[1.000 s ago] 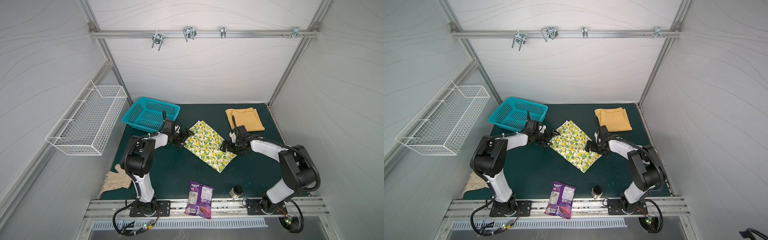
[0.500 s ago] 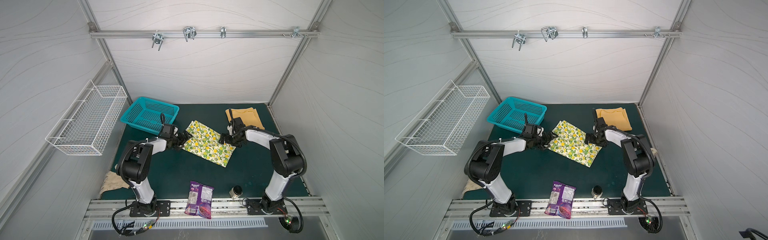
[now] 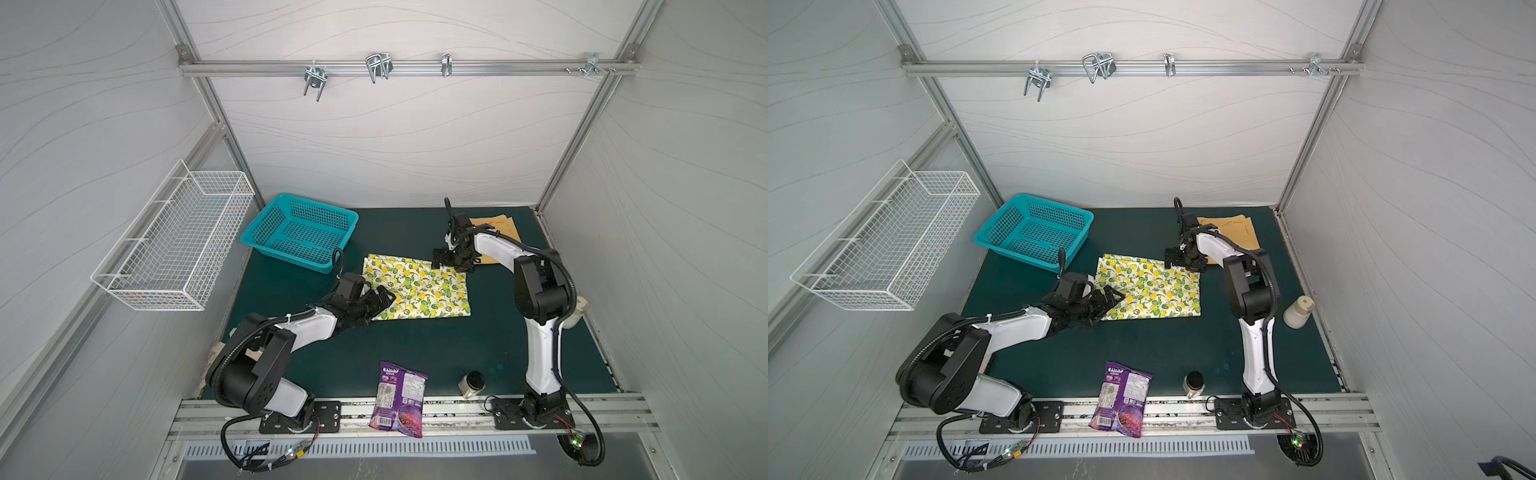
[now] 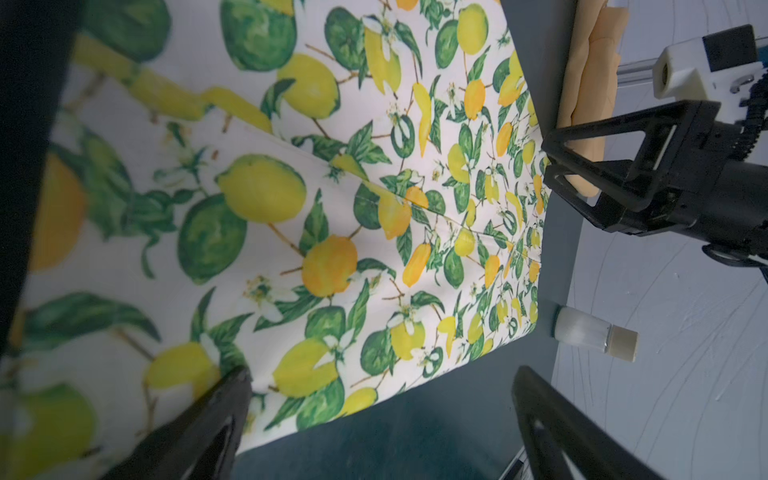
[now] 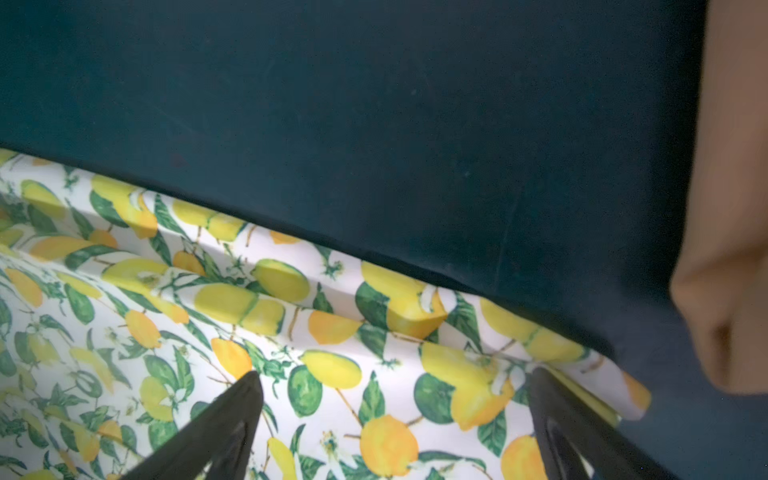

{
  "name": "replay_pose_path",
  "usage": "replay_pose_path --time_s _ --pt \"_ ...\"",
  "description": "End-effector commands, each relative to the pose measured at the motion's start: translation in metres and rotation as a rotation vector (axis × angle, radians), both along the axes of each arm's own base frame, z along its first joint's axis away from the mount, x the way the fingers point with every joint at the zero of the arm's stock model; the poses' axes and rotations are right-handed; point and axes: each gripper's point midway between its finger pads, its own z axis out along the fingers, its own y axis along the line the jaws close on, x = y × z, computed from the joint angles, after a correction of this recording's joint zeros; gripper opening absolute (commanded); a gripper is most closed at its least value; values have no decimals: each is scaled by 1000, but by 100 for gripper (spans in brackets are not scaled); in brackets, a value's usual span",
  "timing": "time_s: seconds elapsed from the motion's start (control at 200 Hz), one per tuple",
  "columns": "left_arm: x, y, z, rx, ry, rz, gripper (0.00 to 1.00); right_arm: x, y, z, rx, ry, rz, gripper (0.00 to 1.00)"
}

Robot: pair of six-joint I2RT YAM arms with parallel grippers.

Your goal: Fold and stack the skirts

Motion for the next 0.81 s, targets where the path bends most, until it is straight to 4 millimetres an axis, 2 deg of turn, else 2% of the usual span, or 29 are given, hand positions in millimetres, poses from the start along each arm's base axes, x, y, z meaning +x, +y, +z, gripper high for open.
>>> replay_pose_path --time_s 0.0,0.145,0.21,0.35,0.455,0.575,0.685,0.8 --pt "2 16 -4 63 -3 73 99 -4 11 -5 -19 62 60 99" --pt "4 14 -6 53 13 76 99 8 49 9 -11 37 137 99" --pt "3 14 -7 40 15 85 99 13 64 22 -11 10 167 99" --pt "2 14 1 28 -6 82 99 11 74 55 10 -64 175 99" --pt "7 11 18 35 -35 60 99 -7 70 78 56 -99 173 99" --pt "16 6 44 41 -78 30 99 -38 60 89 113 -109 159 99" --pt "26 1 68 48 -118 9 99 -68 52 95 174 -106 142 99" --pt "37 -4 85 55 -146 -5 99 -98 44 88 221 -69 126 99"
